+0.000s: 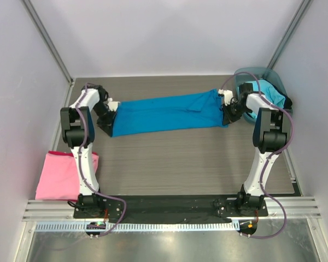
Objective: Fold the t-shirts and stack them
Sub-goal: Fold the tshirt
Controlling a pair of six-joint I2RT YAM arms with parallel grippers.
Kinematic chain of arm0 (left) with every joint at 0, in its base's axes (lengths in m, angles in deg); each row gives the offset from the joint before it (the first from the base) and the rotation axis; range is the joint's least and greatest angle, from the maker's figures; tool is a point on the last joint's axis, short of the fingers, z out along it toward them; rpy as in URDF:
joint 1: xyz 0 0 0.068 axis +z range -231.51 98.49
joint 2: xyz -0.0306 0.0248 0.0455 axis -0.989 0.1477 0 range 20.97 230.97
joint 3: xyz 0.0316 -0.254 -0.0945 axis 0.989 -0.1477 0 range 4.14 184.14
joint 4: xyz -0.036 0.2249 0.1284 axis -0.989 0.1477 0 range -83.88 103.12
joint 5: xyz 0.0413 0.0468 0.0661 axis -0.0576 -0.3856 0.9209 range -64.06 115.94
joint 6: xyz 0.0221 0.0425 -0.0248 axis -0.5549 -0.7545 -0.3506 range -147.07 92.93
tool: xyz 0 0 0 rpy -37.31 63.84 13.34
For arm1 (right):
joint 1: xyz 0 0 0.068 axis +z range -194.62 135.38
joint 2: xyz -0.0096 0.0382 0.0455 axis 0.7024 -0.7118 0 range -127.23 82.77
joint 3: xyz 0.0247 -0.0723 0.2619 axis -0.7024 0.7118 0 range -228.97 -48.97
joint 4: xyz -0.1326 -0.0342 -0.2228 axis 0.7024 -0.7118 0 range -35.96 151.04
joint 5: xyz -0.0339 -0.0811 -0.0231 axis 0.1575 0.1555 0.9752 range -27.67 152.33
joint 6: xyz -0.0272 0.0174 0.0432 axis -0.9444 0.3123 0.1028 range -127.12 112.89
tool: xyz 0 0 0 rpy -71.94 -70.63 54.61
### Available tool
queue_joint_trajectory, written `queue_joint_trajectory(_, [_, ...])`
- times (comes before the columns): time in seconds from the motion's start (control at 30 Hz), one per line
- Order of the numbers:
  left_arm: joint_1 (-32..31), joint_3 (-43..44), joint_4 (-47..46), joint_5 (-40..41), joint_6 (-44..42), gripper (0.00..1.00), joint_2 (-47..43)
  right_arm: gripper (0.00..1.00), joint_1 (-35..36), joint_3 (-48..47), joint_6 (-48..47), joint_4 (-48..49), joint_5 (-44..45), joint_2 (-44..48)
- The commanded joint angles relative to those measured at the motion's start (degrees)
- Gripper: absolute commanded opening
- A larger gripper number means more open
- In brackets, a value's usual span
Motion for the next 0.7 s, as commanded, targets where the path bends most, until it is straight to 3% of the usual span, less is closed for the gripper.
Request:
queue_joint_trajectory(0.0, [0.26,-3.98,-0.36,0.24,-2.14,0.0,-5.17,0.06,-0.02,-0.9,-2.78,-2.64,2.84,1.29])
queue_joint_trajectory(0.2, [0.09,-12.17,0.25,1.82,-5.48,0.0,-13.34,0.07,-0.02,3.3,-6.31,-4.4,4.34,5.15])
queue_joint_trajectory(0.27, [-0.35,-15.42,0.69,2.0,-6.36,0.0,-14.84,0.11,-0.02,4.36,-7.63,-4.4,4.69,6.3])
queue_joint_trajectory(0.43, [-1.76,-20.7,0.52,2.79,-7.33,0.0,-18.63,0.45,0.68,1.83,-7.28,-4.14,3.73,10.33])
queue_joint_trajectory(0.67, [-5.18,-23.69,0.17,2.35,-6.36,0.0,-21.0,0.45,9.47,-0.56,-8.68,-2.83,0.91,11.32])
